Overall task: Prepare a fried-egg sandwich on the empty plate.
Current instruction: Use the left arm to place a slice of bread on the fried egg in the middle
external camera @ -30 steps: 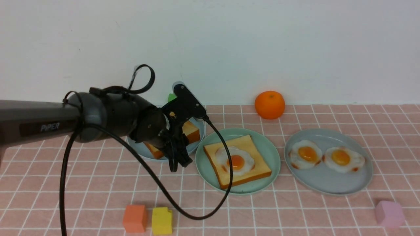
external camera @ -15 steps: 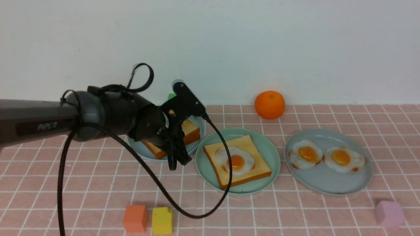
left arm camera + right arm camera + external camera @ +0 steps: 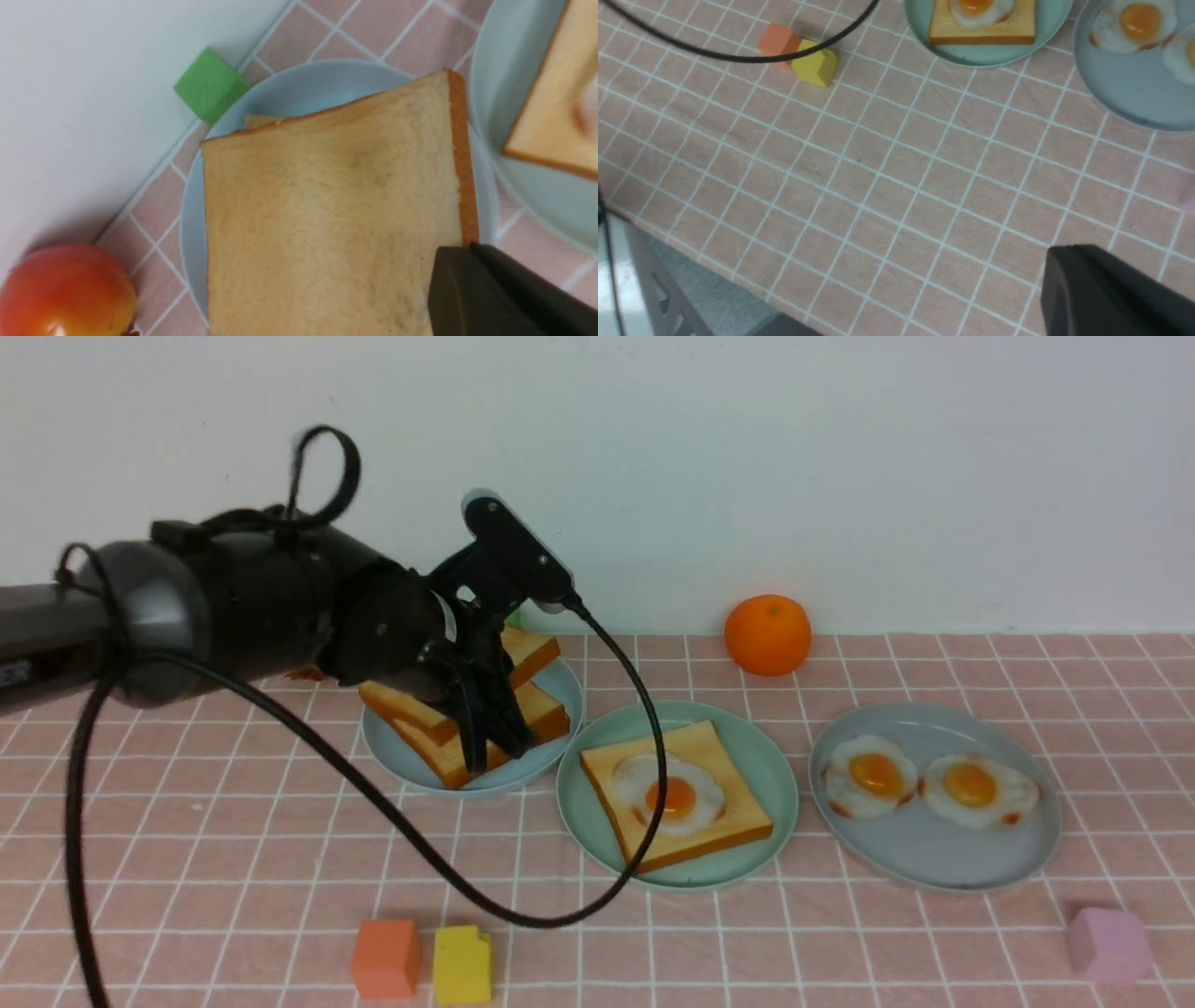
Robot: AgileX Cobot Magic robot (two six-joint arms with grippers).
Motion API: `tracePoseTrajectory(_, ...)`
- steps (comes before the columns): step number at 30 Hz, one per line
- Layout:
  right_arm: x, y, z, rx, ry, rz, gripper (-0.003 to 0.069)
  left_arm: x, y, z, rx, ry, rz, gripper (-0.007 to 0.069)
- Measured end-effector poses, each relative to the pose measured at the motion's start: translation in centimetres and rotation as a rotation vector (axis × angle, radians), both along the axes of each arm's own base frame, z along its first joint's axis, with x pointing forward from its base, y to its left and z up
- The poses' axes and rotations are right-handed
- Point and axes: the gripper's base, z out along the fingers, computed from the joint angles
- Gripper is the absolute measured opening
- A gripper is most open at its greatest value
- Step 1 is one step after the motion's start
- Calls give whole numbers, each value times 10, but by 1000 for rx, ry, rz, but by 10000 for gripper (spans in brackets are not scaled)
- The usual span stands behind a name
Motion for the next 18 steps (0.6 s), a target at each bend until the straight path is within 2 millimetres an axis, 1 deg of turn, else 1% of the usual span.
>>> tracePoseTrajectory(1, 0, -1, 0, 0, -3, -2, 15, -2, -2, 1, 1, 2, -6, 13)
tracePoseTrajectory(2, -2, -4, 2, 1, -20, -20, 15, -11, -10, 9, -7, -5, -32, 13)
tracePoseTrajectory(4, -5, -9, 4, 8, -39, -36, 15, -22, -23, 14, -19, -5, -70, 13)
tracePoseTrajectory(5, -13, -18, 7, 37, -70, -63, 15, -38, -45, 16, -41, 5, -127, 13)
tracePoseTrajectory(7, -21, -28, 11, 71, -102, -85, 15, -51, -63, 14, -45, 18, -182, 13)
tracePoseTrajectory(8, -22, -29, 11, 73, -107, -89, 15, -52, -64, 14, -44, 19, -189, 13)
tracePoseTrajectory(9, -30, -37, 14, 98, -133, -100, 15, -60, -76, 9, -32, 28, -230, 13)
tracePoseTrajectory(10, -34, -42, 15, 115, -149, -107, 15, -63, -82, 5, -16, 30, -260, 13)
tracePoseTrajectory(12, -43, -50, 17, 147, -174, -111, 15, -65, -93, -8, 15, 36, -306, 13)
tracePoseTrajectory(16, -52, -57, 18, 178, -197, -110, 10, -60, -100, -29, 50, 31, -342, 13)
tracePoseTrajectory(17, -52, -58, 18, 179, -198, -110, 10, -60, -101, -29, 53, 27, -346, 13)
tracePoseTrajectory(18, -54, -58, 15, 184, -191, -105, 10, -57, -103, -38, 66, 25, -358, 13)
